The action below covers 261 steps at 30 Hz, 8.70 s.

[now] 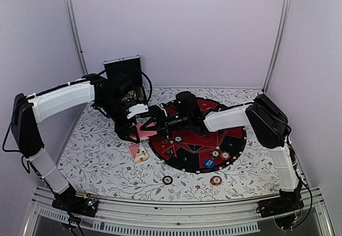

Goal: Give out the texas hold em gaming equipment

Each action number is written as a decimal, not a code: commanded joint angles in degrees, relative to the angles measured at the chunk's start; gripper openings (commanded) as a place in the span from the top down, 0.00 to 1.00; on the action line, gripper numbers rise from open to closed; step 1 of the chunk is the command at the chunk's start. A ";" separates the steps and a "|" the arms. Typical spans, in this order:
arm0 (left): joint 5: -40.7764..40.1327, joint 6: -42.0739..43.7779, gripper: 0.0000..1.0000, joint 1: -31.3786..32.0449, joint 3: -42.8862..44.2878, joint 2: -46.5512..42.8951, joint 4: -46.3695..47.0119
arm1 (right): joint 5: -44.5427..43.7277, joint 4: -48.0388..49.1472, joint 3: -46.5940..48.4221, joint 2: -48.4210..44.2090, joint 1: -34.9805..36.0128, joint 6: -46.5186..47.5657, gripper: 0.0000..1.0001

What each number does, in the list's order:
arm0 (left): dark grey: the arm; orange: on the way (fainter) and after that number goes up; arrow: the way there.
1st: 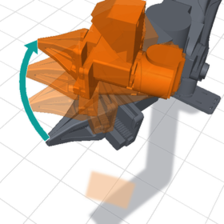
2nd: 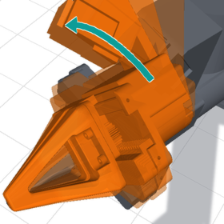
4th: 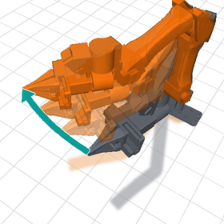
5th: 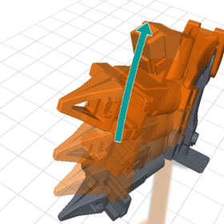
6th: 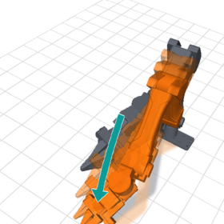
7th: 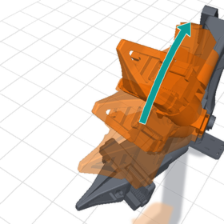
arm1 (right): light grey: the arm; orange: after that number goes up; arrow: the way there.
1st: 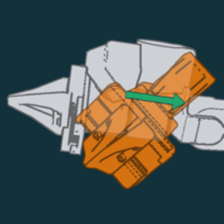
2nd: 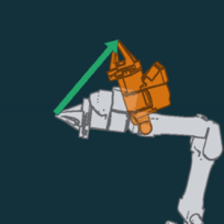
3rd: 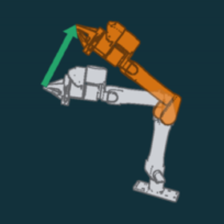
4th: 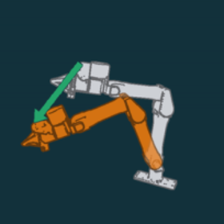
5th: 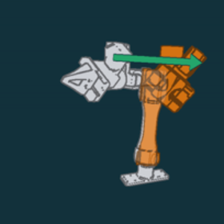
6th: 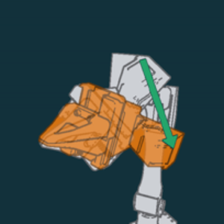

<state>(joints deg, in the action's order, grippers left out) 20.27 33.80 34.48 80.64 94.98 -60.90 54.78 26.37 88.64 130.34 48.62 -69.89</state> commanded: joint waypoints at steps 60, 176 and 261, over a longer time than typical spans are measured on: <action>1.34 0.47 0.75 -0.03 -0.30 -1.04 0.09 | 2.80 -9.83 -10.46 -16.27 -6.57 4.74 1.00; 4.06 0.29 0.80 0.68 1.97 -0.51 -1.29 | -8.91 -31.70 5.50 -10.23 0.80 17.22 0.32; 7.14 -5.72 0.86 -0.83 -2.57 -1.29 5.97 | -23.72 -28.45 -2.28 -18.28 2.33 6.43 0.73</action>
<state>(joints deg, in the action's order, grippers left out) 26.96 28.21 34.37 78.13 94.72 -56.75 31.44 -2.92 87.46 115.09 50.74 -63.22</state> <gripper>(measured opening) 0.664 0.269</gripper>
